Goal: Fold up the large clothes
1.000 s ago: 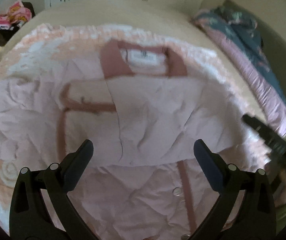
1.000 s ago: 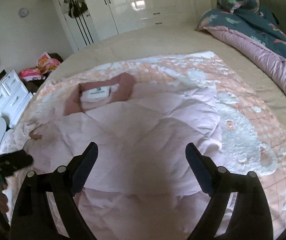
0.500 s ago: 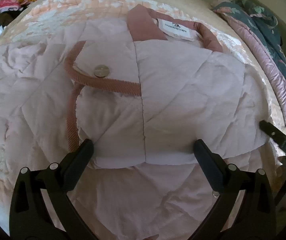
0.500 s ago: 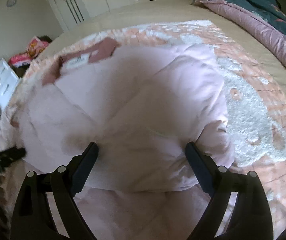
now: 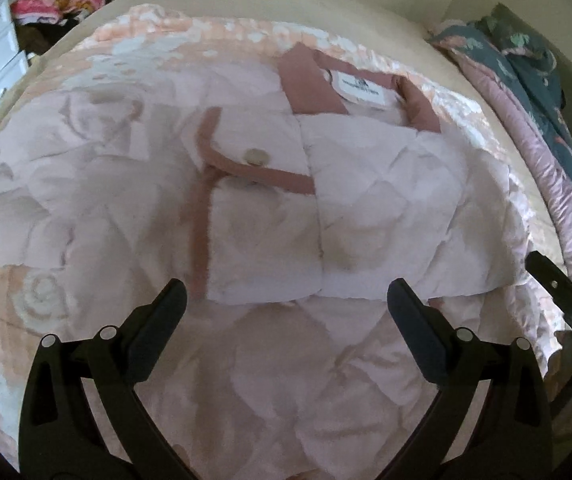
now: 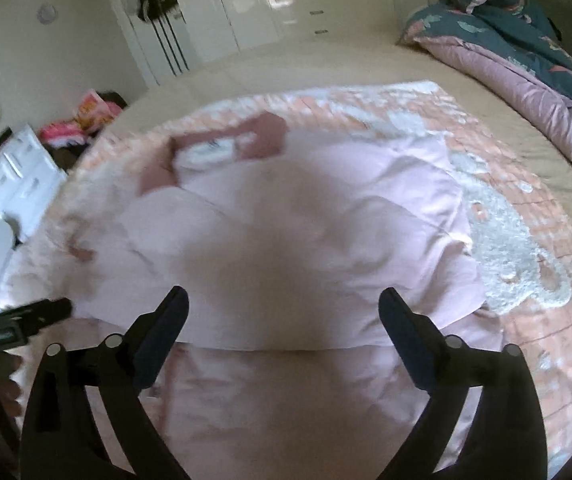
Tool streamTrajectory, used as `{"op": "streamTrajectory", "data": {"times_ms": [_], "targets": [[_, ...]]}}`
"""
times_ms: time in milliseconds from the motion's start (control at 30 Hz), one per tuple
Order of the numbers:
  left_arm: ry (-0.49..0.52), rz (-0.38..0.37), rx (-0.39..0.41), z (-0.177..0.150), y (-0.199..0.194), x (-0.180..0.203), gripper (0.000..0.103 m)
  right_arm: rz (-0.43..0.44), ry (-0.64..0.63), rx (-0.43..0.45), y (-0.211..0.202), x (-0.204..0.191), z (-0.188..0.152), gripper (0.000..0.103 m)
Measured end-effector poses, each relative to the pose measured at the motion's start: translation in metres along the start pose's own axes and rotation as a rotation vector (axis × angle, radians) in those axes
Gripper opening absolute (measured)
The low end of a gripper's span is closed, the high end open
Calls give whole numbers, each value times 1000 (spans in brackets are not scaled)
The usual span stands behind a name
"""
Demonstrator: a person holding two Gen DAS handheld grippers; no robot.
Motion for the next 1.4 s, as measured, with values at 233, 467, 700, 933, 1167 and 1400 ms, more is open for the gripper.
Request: {"op": "streamTrajectory", "data": {"times_ms": [233, 467, 700, 933, 1167, 1400], "targets": [[-54, 25, 29, -3, -25, -33, 94, 34, 3, 17, -19, -30, 2, 98], [-97, 39, 61, -7, -50, -63, 94, 61, -29, 40, -37, -65, 2, 99], [-128, 40, 96, -10, -76, -87, 94, 81, -65, 61, -52, -98, 5, 99], [-163, 44, 119, -14, -95, -110, 94, 110, -116, 66, -63, -132, 5, 99], [-199, 41, 132, -20, -109, -134, 94, 133, -145, 77, -68, -163, 5, 99], [-244, 50, 146, -26, -120, -164, 94, 155, -175, 79, -69, -193, 3, 99]]}}
Point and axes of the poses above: each gripper's, at about its wrist camera, not at the fingertips, and y roughly the way its jaws point, x to its right, z to its top, the point moved 4 cm from there along y, roughly the way its jaws point
